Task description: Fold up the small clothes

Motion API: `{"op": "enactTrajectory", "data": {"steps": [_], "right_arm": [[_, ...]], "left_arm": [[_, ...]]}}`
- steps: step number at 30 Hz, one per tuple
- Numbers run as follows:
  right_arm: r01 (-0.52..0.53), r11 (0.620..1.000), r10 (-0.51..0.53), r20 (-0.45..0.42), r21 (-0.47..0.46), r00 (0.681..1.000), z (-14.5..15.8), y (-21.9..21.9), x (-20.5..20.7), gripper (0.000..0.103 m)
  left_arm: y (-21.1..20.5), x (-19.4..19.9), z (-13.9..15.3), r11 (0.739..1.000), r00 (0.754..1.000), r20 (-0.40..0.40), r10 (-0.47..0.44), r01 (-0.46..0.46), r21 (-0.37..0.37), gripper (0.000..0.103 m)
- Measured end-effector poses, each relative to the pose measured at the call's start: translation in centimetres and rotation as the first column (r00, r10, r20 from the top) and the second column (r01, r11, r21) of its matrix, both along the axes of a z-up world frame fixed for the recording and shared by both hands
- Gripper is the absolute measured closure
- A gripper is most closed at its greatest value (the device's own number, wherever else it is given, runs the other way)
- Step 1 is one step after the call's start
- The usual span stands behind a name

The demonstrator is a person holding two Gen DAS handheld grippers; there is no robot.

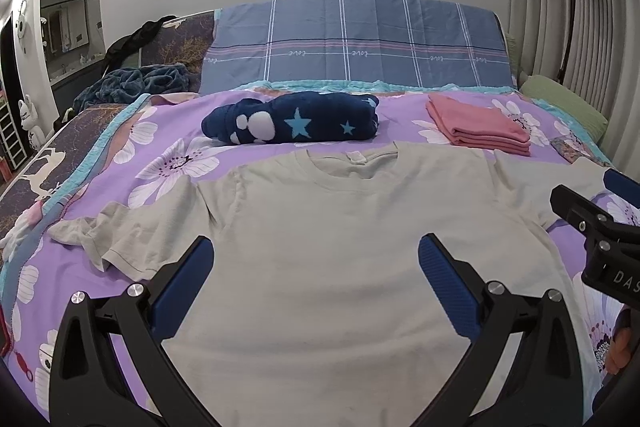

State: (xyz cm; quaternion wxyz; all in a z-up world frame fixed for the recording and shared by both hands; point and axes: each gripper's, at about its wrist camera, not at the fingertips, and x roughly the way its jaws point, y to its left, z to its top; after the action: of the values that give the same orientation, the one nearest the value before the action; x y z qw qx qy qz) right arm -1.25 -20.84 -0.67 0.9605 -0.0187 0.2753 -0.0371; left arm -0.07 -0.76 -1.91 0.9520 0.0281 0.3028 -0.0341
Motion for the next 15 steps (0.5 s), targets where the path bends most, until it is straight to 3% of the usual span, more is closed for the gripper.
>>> {"op": "enactTrajectory", "data": {"steps": [15], "right_arm": [[-0.004,1.0,0.004,0.009,-0.002,1.0,-0.07,0.35,-0.2,0.002]], "left_arm": [[-0.19,-0.01,0.12,1.0,1.0,-0.004,0.0,0.0,-0.003,0.001]]}}
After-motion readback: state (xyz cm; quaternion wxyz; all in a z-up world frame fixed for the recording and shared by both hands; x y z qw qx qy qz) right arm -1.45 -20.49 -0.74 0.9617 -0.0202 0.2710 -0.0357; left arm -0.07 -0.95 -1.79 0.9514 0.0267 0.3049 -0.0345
